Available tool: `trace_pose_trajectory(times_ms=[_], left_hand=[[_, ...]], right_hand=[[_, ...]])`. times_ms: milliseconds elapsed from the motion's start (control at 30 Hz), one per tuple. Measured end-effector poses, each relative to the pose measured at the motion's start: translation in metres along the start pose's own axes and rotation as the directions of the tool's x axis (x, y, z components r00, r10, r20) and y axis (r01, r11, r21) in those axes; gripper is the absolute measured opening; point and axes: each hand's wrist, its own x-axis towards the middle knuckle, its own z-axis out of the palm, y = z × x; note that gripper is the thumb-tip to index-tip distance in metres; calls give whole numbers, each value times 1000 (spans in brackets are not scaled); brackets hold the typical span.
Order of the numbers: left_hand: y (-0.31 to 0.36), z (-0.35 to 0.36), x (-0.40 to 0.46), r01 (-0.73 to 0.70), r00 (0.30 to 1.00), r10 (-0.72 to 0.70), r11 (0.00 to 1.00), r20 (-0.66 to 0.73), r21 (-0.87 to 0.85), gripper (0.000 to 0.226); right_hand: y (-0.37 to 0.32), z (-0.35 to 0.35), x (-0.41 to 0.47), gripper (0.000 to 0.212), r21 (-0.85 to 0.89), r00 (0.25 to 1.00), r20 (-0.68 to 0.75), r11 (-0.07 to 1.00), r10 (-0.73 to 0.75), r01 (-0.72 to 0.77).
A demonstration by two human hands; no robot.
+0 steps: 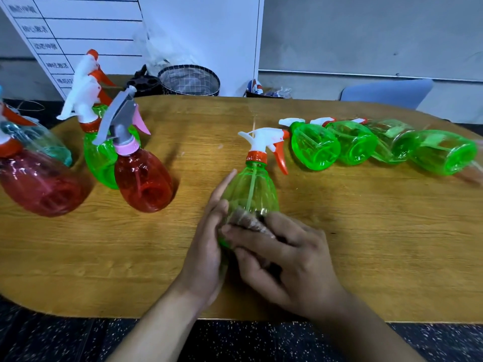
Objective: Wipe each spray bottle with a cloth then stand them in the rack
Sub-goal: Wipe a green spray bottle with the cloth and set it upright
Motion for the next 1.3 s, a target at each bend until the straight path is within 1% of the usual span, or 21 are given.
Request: trace_pose_trajectory(times_ms=[67,100,133,200,233,267,333,467,533,633,700,800,867,1033,1100,1200,1300], left_hand=[[0,0,-1,-12,1000,13,1000,-17,24,51],[0,0,-1,-15,1000,15,999,-21,43,56],[1,-1,-2,-16,1000,18,998,-21,68,67],[2,-2,-2,-16,1000,17,994,-6,105,93],[1,-2,-1,-21,1000,21,993,1,116,98],[2,-2,-1,-26,1000,26,992,2,127,97],[0,-2,-1,-37,999,38,992,1,121,93],[0,0,-1,-19,1000,18,999,21,47,72],[0,0,-2,-22,999,20,999,42,45,70],[-2,-1,-1,-32,999,28,995,46,98,67],[-6,-1,-1,-68,995,54,978,78,199,66],[-8,2,-4,-119,990,88,947,115,298,62],[-7,3,-6,-134,987,98,940,129,313,61],[-5,2,-6,-123,991,99,937,90,327,58],[-4,2,-6,-129,991,107,935,84,332,59],[-5,0,-5,-128,991,104,935,88,331,58],[-4,1,-4,-118,991,90,939,101,322,53]], right_hand=[[3,-4,1,28,114,983,-92,982,159,-149],[6,-4,3,29,169,958,-140,959,250,-226],[9,-4,5,29,240,928,-172,928,331,-286],[14,1,7,27,410,868,-181,838,462,-360],[15,3,8,27,468,847,-172,798,503,-379],[16,6,8,28,498,834,-165,774,527,-390],[17,10,8,30,524,824,-145,749,548,-405],[21,14,5,33,525,794,-110,713,598,-464],[22,13,4,32,515,782,-115,710,613,-481],[20,8,5,30,433,814,-202,795,545,-424],[19,3,8,29,372,850,-236,852,472,-370],[21,-4,13,29,237,893,-207,906,400,-351],[24,-6,14,29,180,897,-177,910,404,-374],[27,-6,12,28,163,869,-216,893,446,-419],[32,-5,11,27,207,841,-219,865,496,-456],[40,-7,12,31,301,786,-134,781,603,-548],[45,-10,14,33,306,756,-79,738,649,-602]])
